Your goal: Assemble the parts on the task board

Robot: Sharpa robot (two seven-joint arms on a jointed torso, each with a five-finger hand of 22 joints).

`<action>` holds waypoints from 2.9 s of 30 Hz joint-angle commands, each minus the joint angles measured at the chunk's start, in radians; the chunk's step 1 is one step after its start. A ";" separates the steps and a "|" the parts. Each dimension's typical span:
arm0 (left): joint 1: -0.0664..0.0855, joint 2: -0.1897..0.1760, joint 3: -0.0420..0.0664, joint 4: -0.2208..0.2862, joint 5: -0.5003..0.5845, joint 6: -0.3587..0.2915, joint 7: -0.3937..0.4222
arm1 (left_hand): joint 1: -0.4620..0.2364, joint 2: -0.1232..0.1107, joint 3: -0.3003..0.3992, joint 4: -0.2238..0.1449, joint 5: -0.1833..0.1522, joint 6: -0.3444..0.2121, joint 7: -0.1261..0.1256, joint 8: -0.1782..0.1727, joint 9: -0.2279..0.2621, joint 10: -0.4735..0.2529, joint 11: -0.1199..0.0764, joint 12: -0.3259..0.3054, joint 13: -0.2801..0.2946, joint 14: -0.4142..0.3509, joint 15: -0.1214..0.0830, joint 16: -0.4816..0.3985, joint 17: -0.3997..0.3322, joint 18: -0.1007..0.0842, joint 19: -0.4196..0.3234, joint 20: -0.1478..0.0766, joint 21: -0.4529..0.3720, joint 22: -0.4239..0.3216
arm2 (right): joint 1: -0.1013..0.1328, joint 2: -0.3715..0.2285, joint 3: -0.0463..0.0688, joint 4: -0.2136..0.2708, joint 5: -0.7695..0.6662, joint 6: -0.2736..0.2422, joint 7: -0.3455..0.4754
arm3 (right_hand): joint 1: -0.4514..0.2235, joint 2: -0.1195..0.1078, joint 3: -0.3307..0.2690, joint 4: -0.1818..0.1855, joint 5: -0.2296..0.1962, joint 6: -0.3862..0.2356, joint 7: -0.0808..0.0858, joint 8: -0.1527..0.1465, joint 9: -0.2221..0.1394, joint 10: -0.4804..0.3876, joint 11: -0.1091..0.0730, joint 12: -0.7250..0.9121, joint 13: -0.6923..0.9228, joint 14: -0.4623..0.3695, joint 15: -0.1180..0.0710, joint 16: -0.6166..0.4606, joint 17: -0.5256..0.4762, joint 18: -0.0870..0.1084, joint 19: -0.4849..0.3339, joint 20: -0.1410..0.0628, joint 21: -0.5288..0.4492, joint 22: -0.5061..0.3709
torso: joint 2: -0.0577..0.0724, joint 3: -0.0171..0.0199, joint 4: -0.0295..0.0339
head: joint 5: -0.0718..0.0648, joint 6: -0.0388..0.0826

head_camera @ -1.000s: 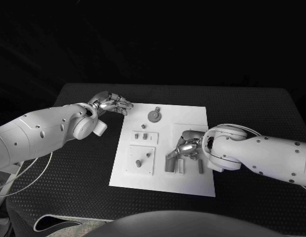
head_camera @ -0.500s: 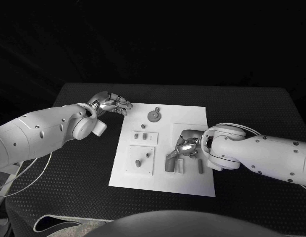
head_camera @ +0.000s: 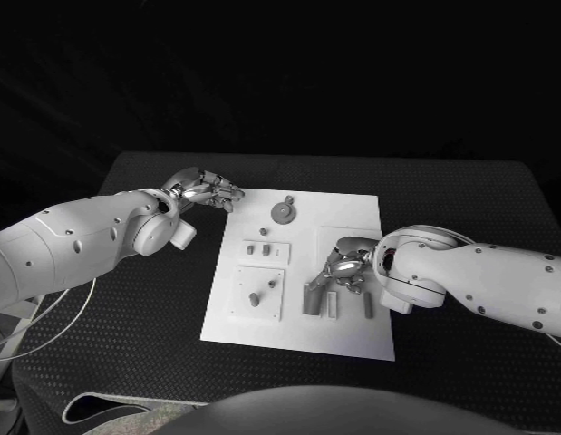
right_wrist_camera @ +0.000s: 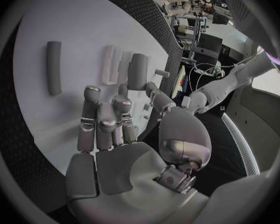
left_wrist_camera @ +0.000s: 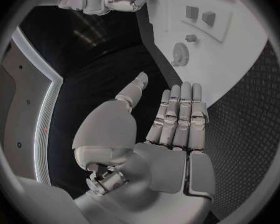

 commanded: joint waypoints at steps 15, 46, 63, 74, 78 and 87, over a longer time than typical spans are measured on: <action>0.000 0.002 0.000 0.002 -0.029 0.010 -0.001 | -0.005 0.004 -0.003 -0.002 0.002 -0.007 0.001 -0.004 -0.001 -0.008 -0.003 -0.002 -0.001 0.001 0.005 -0.005 0.002 0.018 -0.003 0.000 0.003 -0.002 | -0.005 0.007 0.005 -0.009 0.055 0.037 0.035 | 0.001 0.011 -0.005 -0.006 0.003 0.010 -0.002 0.004 0.002 0.004 -0.005 0.005 -0.001 0.000 -0.002 0.001 0.000 0.009 -0.006 0.001 0.003 0.018 | 0.000 0.0000 0.0004 | 0.003 -0.001; 0.000 0.000 0.000 0.002 -0.029 0.015 -0.004 | -0.005 0.004 -0.002 -0.002 0.002 -0.008 0.002 -0.004 -0.002 -0.010 -0.002 -0.002 -0.002 0.000 0.006 -0.007 0.004 0.017 -0.004 0.001 0.003 -0.003 | -0.005 -0.017 0.017 -0.001 -0.049 -0.043 0.156 | -0.002 -0.069 0.000 0.008 0.003 -0.001 0.001 -0.009 -0.005 0.006 -0.003 0.006 -0.004 0.003 -0.004 0.001 -0.001 0.009 0.001 -0.003 0.001 0.015 | 0.000 0.0002 0.0001 | 0.005 -0.002; 0.000 0.000 -0.001 0.003 -0.029 0.016 -0.005 | -0.004 0.004 -0.001 -0.002 0.002 -0.008 0.002 -0.004 -0.002 -0.011 -0.002 -0.001 -0.002 0.000 0.006 -0.008 0.004 0.017 -0.004 0.001 0.003 -0.003 | -0.005 -0.029 0.018 0.010 -0.179 -0.140 0.323 | 0.171 -0.094 0.017 -0.012 0.003 -0.061 0.026 -0.040 -0.015 -0.003 0.020 0.036 0.015 0.010 0.018 0.009 0.010 0.009 0.007 -0.004 0.004 0.018 | 0.000 0.0009 -0.0009 | 0.006 0.000; 0.000 -0.002 -0.001 0.004 -0.029 0.018 -0.005 | -0.004 0.005 -0.001 -0.002 0.002 -0.008 0.002 -0.004 -0.002 -0.011 -0.002 -0.001 -0.002 0.000 0.006 -0.008 0.005 0.017 -0.004 0.001 0.003 -0.003 | -0.006 -0.023 0.016 -0.002 -0.281 -0.108 0.296 | 0.259 -0.070 0.004 -0.015 0.003 -0.033 0.019 -0.025 -0.010 -0.006 0.015 0.039 0.014 0.002 0.014 0.009 0.009 0.009 -0.004 0.000 0.006 0.020 | 0.001 0.0011 -0.0012 | 0.004 0.000; 0.000 -0.002 -0.001 0.004 -0.029 0.017 -0.004 | -0.004 0.005 -0.001 -0.002 0.002 -0.008 0.002 -0.004 -0.002 -0.011 -0.002 -0.001 -0.002 0.000 0.006 -0.008 0.005 0.017 -0.004 0.001 0.003 -0.003 | -0.006 -0.027 0.016 -0.003 -0.265 -0.137 0.294 | 0.270 -0.067 -0.004 -0.014 0.003 -0.029 0.018 -0.022 -0.009 -0.005 0.013 0.039 0.013 0.005 0.013 0.011 0.013 0.009 -0.004 0.001 0.007 0.020 | 0.000 0.0006 -0.0011 | 0.004 0.002; 0.000 -0.005 -0.001 0.006 -0.029 0.013 0.001 | -0.004 0.005 -0.001 -0.001 0.002 -0.008 0.002 -0.004 -0.002 -0.011 -0.002 -0.001 -0.002 0.001 0.006 -0.008 0.006 0.017 -0.003 0.001 0.003 -0.003 | -0.001 -0.080 0.019 0.032 -0.100 -0.088 0.247 | 0.176 -0.091 -0.041 0.037 0.003 -0.029 0.017 -0.025 -0.013 0.000 0.013 0.039 0.009 0.020 0.011 0.015 0.028 0.009 0.008 0.006 0.007 0.015 | -0.001 0.0002 -0.0008 | -0.001 0.007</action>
